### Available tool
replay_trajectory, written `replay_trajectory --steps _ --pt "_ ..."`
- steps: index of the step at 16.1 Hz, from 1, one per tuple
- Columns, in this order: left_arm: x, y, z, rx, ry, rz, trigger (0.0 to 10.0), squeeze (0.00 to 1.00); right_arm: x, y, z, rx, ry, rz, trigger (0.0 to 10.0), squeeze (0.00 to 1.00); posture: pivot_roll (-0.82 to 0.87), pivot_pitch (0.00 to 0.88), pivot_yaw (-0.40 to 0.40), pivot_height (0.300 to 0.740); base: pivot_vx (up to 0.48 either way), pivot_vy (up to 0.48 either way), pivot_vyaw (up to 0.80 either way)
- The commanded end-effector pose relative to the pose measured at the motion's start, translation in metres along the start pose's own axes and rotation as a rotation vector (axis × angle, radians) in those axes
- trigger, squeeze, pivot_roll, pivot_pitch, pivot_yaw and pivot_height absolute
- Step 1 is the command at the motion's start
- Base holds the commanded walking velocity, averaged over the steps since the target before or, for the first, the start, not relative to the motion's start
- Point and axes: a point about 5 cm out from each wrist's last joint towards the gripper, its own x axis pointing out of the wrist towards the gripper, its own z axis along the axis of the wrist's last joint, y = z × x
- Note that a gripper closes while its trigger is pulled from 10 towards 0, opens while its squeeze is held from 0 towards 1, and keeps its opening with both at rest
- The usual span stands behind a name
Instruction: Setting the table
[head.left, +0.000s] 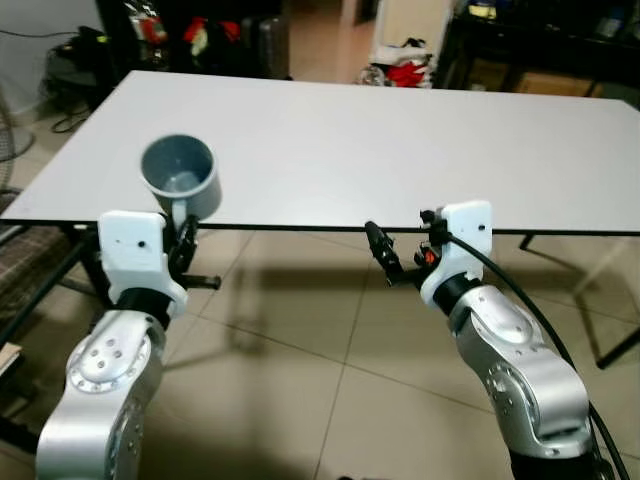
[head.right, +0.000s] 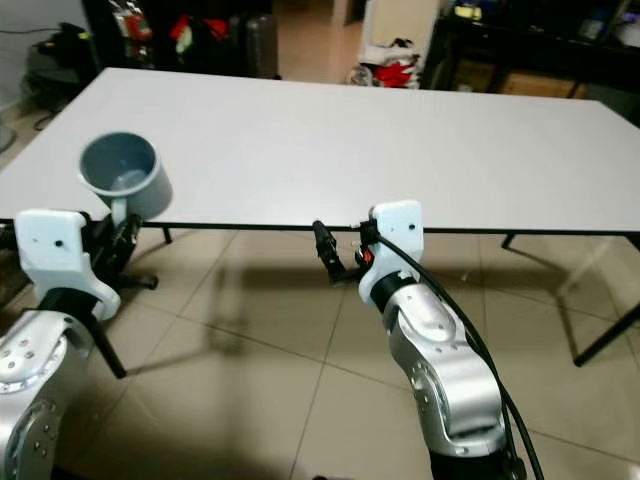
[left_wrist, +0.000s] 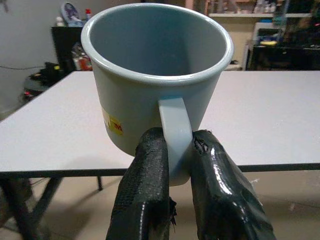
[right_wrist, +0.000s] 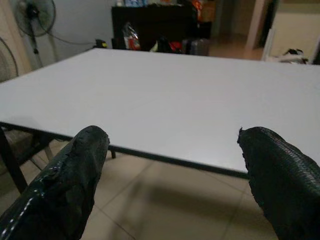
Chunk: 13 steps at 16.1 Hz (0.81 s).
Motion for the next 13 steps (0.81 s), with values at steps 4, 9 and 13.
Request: replay_trajectory --steps 4,9,13 --pt "0.005 0.001 0.004 0.020 -0.020 -0.008 10.0 0.00 0.006 0.000 0.003 -0.009 -0.026 0.020 10.0 0.00 0.01 0.000 -0.038 0.740 0.262 0.000 0.00" --pt "0.006 0.006 0.008 0.028 -0.025 -0.002 10.0 0.00 0.010 0.001 0.004 -0.016 -0.034 0.037 10.0 0.00 0.01 0.000 -0.038 0.740 0.298 0.000 0.00" --pt "0.004 0.009 0.006 0.030 -0.020 0.005 10.0 0.00 0.011 0.002 0.002 -0.016 -0.033 0.046 10.0 0.00 0.01 0.000 -0.037 0.740 0.303 0.000 0.00"
